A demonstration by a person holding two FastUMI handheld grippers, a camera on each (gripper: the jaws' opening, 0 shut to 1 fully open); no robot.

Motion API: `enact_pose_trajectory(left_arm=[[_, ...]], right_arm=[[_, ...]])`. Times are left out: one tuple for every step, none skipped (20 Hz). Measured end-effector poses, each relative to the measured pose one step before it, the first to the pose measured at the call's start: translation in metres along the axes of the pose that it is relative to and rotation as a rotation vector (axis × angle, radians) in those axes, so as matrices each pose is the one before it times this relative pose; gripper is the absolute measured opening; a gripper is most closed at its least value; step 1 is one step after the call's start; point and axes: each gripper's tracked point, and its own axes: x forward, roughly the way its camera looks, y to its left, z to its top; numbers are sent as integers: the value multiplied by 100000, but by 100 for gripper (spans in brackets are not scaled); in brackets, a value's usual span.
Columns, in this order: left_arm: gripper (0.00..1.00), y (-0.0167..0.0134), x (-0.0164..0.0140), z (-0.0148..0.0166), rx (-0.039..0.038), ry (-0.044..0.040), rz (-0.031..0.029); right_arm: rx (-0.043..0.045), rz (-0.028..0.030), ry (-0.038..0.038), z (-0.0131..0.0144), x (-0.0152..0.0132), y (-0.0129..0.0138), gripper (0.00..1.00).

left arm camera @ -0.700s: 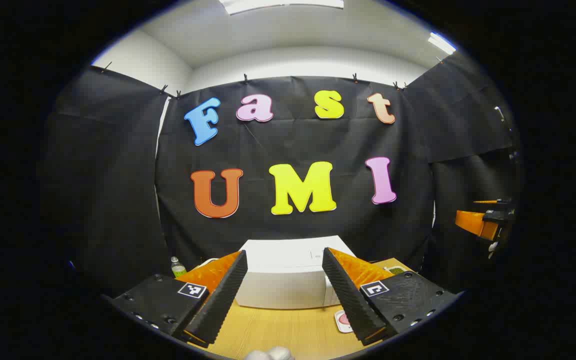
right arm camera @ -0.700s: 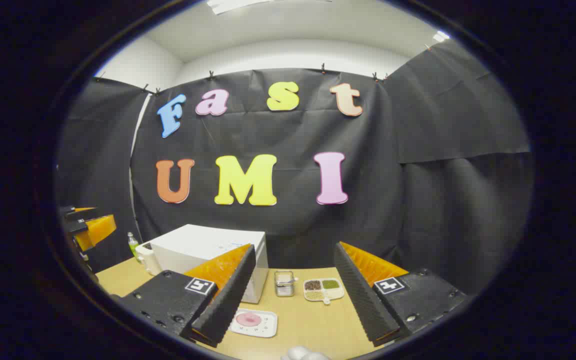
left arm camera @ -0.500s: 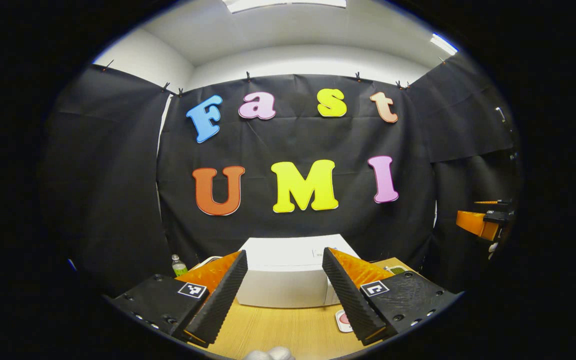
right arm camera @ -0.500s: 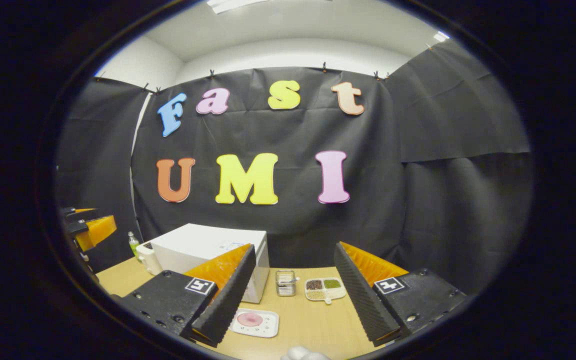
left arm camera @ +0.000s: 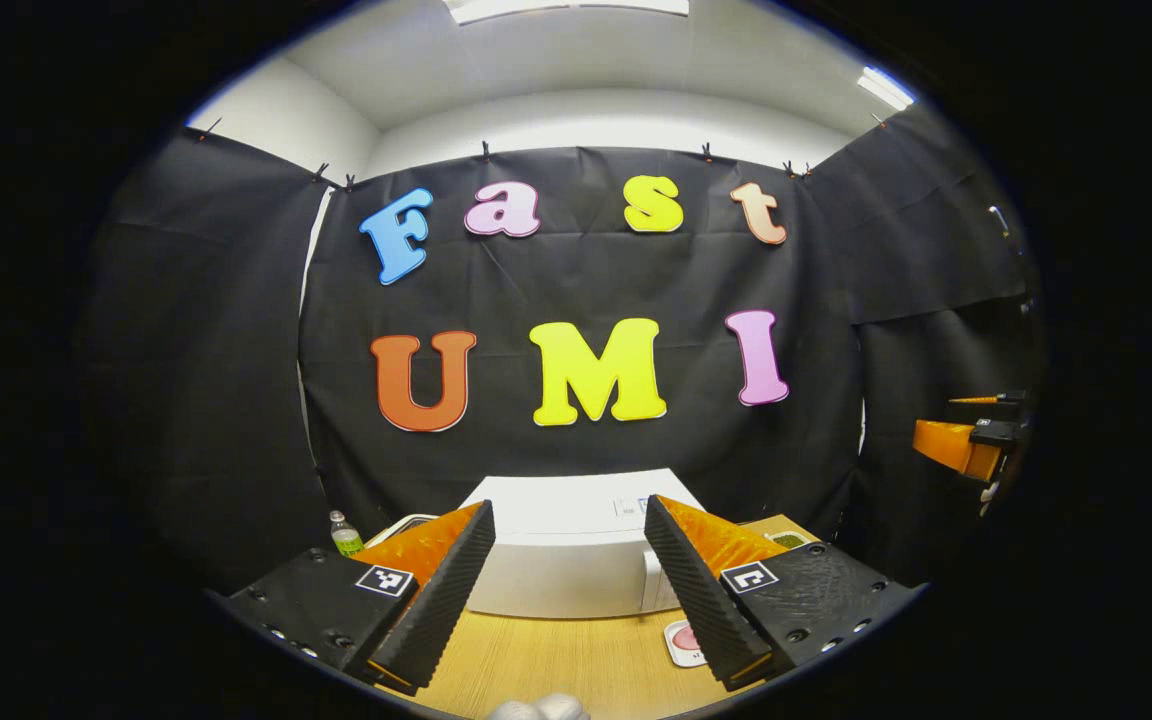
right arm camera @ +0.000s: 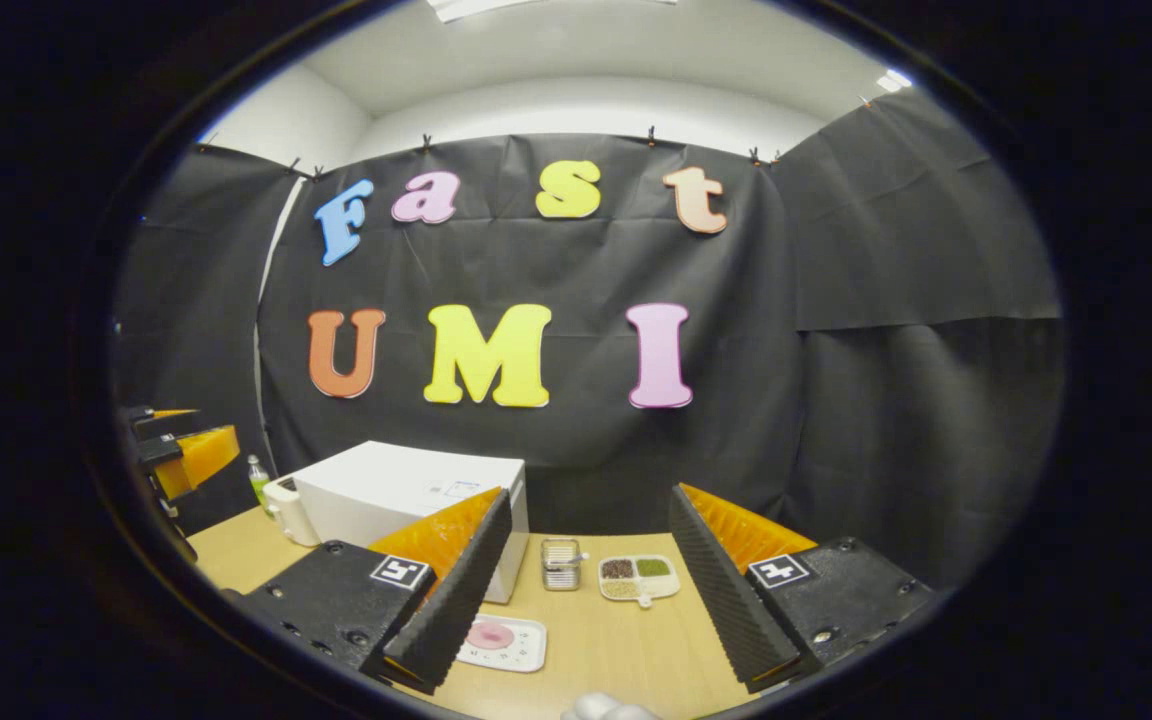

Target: Open the microwave oven with the left hand, put the food in, and close the microwave oven.

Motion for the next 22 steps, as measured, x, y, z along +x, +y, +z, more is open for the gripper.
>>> enact_pose_trajectory(left_arm=[[96, -115, 102, -130, -423, 0, -303], [96, -126, 156, 0, -374, 120, -430], [96, 52, 75, 4, 48, -154, -44], [96, 96, 112, 104, 536, -387, 106], [96, 5, 110, -120, 674, -264, 252], [96, -32, 153, -128, 556, -193, -53], [96, -125, 165, -263, 389, -343, 102], [96, -178, 323, -476, 218, 15, -191], [96, -193, 419, -755, 123, -197, -109], [96, -311, 426, -787, -229, 115, -387], [96, -650, 610, -873, -864, -675, -1434], [96, -957, 654, -1300, -1137, 809, -2378], [96, -913, 665, -1418, -595, 1633, -2156], [96, -686, 669, -1359, -206, 1006, -1083], [96, -739, 723, -1437, -305, 1816, -1195], [96, -825, 996, -1142, 53, 551, -1345], [96, -646, 879, -1461, 624, 1671, -642], [96, -507, 1140, -1116, 1010, 1135, -236], [96, -684, 1307, -1442, 555, 1584, -894], [96, -612, 1382, -1316, -22, 2491, -280], [96, -443, 1431, -936, -356, 138, -712], [96, -429, 1346, -1003, -1377, 619, -636]], right_arm=[[104, -122, 23, -65, 115, -13, 100], [-259, 327, 240, 9, 16, 161, 100], [-117, 90, -148, 2, 3, 40, 92], [-54, 195, -467, 217, -16, 82, 92], [5, -45, -927, 248, 0, -32, 100], [-149, 157, -30, 80, 83, 67, 92], [76, 226, -252, 30, 22, 98, 92], [-25, 118, 17, 112, 95, 31, 100], [-6, 192, -134, 44, 34, -38, 92], [-65, 108, 9, 202, 71, -41, 100], [-236, 215, 35, 118, -34, -122, 92], [-376, 14, 135, 69, -56, -145, 100], [-724, -225, 99, 49, -36, -259, 92], [-714, -464, 375, 94, -64, -359, 93], [-498, -627, 195, 119, -7, -391, 100], [-356, -832, 343, 90, -55, -492, 100], [-480, -934, 354, 125, -71, -487, 100], [-757, -1177, 443, -32, -121, -489, 92], [-981, -1119, 608, -111, -78, -459, 100], [-1236, -1036, 513, -23, -83, -432, 100], [-1367, -1041, 704, -160, -85, -448, 100], [-1188, -697, 959, -130, -52, -274, 92]])
